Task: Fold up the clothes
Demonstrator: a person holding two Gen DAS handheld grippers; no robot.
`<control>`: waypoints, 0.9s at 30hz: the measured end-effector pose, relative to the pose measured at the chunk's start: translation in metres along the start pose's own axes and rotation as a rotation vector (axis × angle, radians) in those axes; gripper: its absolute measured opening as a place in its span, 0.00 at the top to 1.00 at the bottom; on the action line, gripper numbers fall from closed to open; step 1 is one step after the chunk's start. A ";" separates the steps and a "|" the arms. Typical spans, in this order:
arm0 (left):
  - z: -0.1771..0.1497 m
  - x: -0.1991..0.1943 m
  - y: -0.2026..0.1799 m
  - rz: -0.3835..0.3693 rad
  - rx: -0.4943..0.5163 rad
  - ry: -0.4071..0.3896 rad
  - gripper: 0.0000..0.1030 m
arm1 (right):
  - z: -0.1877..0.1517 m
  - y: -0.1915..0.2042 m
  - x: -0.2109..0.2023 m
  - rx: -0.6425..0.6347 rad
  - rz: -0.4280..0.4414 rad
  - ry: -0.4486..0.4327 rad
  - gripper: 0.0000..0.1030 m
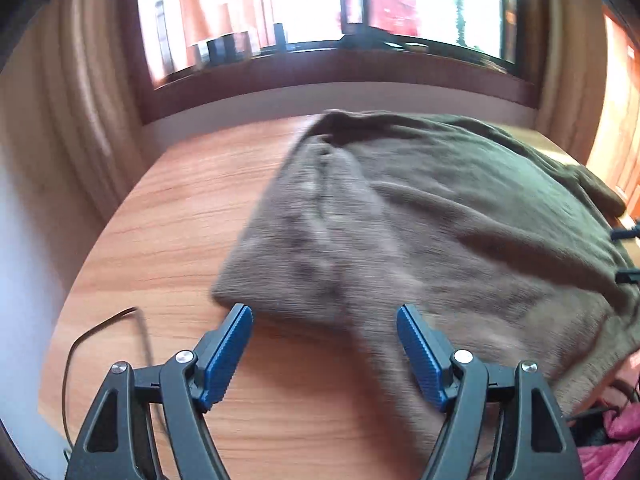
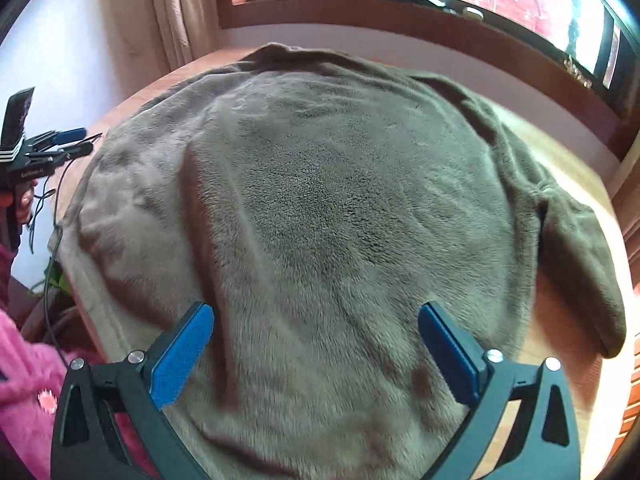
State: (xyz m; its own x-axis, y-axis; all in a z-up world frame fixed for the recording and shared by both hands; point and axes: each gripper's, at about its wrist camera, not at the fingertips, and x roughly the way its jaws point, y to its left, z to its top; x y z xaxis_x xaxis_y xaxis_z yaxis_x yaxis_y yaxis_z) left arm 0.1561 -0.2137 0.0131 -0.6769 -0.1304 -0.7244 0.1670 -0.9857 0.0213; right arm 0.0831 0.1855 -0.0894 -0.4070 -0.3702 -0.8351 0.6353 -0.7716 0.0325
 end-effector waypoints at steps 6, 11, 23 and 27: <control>0.005 0.033 0.045 -0.078 -0.187 0.062 0.26 | 0.005 0.002 0.028 -0.016 0.013 0.046 0.01; 0.012 0.052 0.047 -0.157 -0.217 0.086 0.26 | 0.008 0.004 0.041 -0.035 0.002 0.050 0.01; 0.039 0.058 0.065 0.041 -0.233 0.028 0.81 | 0.008 0.008 0.050 -0.048 -0.014 0.042 0.01; 0.060 0.045 0.085 0.243 -0.199 -0.059 0.82 | 0.006 0.007 0.052 -0.048 -0.012 0.035 0.01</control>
State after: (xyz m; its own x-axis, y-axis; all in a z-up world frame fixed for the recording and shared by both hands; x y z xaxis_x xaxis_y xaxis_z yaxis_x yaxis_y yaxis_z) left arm 0.0964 -0.3095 0.0238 -0.6395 -0.3711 -0.6733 0.4617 -0.8856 0.0496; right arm 0.0630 0.1576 -0.1292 -0.3918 -0.3422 -0.8541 0.6617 -0.7497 -0.0031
